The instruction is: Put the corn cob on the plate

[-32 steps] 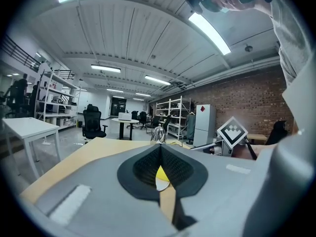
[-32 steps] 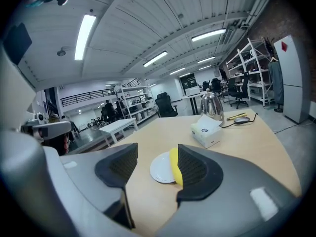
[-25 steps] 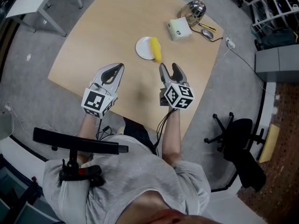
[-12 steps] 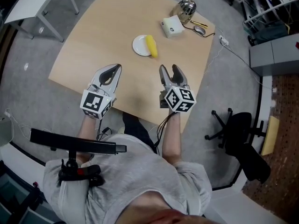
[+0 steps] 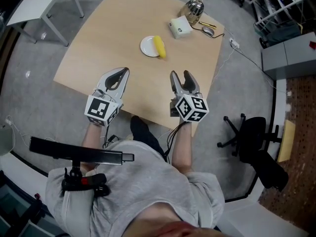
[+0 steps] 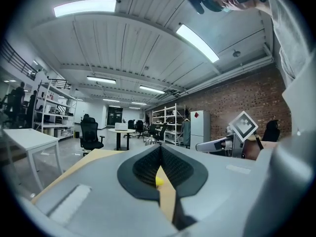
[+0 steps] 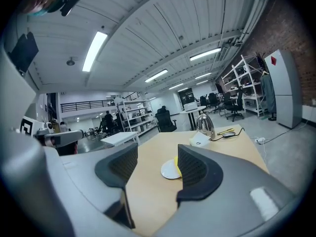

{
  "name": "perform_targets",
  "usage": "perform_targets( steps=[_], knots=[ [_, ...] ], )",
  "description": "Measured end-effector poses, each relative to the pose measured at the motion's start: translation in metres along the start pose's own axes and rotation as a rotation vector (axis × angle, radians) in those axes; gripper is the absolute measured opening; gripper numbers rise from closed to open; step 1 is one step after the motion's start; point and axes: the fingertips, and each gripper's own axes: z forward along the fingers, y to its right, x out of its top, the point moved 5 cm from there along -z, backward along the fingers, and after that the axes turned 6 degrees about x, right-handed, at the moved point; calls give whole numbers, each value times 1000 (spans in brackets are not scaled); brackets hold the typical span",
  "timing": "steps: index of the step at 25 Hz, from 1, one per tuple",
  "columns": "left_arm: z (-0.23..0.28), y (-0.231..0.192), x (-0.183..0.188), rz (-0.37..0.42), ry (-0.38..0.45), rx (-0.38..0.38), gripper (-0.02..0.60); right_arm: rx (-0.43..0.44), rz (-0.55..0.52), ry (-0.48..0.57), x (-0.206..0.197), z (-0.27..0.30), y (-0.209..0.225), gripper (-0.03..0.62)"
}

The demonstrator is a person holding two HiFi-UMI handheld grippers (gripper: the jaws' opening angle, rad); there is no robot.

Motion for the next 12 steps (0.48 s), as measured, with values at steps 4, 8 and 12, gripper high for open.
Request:
perform_targets(
  steps=[4, 8, 12],
  knots=[
    [-20, 10, 10, 8, 10, 5, 20, 5, -6, 14, 4, -23, -14, 261],
    [-39, 21, 17, 17, 16, 7, 20, 10, -13, 31, 8, -44, -24, 261],
    [-53, 27, 19, 28, 23, 11, 20, 15, -20, 54, 9, -58, -34, 261]
  ],
)
